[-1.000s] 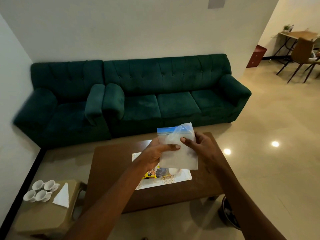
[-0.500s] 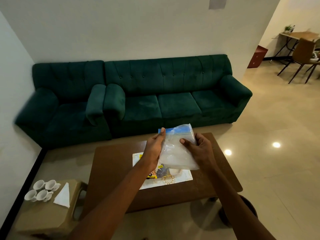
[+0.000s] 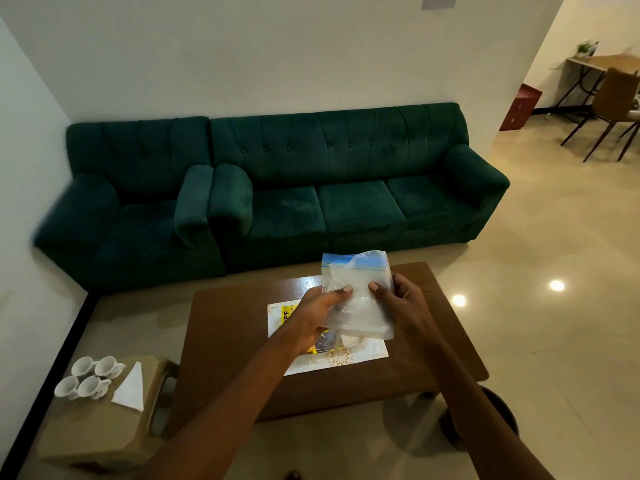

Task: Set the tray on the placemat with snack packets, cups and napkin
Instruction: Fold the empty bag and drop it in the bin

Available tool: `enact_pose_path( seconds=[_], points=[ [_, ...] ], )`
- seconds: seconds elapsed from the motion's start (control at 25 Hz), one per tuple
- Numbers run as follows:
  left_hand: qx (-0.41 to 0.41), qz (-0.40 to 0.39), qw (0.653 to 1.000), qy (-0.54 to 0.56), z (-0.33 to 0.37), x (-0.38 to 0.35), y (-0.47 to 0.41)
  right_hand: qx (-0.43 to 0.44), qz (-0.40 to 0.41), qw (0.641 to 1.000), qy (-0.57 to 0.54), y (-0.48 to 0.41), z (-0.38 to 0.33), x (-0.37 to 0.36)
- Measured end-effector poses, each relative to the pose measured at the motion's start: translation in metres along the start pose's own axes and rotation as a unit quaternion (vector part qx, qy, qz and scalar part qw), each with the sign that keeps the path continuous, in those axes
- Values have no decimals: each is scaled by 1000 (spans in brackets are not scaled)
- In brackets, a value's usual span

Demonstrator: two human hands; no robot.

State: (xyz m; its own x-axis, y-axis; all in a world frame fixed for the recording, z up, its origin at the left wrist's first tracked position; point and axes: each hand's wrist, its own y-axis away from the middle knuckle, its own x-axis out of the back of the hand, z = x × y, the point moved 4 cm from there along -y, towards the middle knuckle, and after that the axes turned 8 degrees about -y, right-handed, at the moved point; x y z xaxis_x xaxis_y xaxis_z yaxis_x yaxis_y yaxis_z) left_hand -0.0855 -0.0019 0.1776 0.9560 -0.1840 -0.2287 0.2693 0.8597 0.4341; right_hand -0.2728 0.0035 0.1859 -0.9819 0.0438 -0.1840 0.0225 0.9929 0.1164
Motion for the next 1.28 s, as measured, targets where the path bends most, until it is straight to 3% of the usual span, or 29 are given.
enact_pose_path(
  seconds=[0.16,0.32,0.48,0.64,0.72,0.84,0.96,1.04,1.28],
  points=[
    [2,11,1000,-14,5,0,-7,-22,7,1000,-6,-5,3,3],
    [24,4,999,-24,-12,-4,-19,-110,-13,992,-59,4,16,28],
    [81,-35,994,-58,-84,-38,-40,-186,79,979,-28,47,69,97],
    [205,-42,955,-209,-184,-107,-55,-265,254,925,98,129,138,212],
    [200,-35,934,-292,-219,-139,-70,-288,328,888,144,157,160,265],
    [180,-85,903,-381,-262,-225,-104,-305,399,845,185,162,181,348],
    [167,-189,868,-427,-302,-327,-135,-318,420,829,188,139,202,406],
    [175,-207,868,-417,-323,-399,-164,-317,425,828,181,114,220,446],
    [237,-216,869,-377,-371,-488,-233,-292,447,822,199,75,254,510]
  ],
)
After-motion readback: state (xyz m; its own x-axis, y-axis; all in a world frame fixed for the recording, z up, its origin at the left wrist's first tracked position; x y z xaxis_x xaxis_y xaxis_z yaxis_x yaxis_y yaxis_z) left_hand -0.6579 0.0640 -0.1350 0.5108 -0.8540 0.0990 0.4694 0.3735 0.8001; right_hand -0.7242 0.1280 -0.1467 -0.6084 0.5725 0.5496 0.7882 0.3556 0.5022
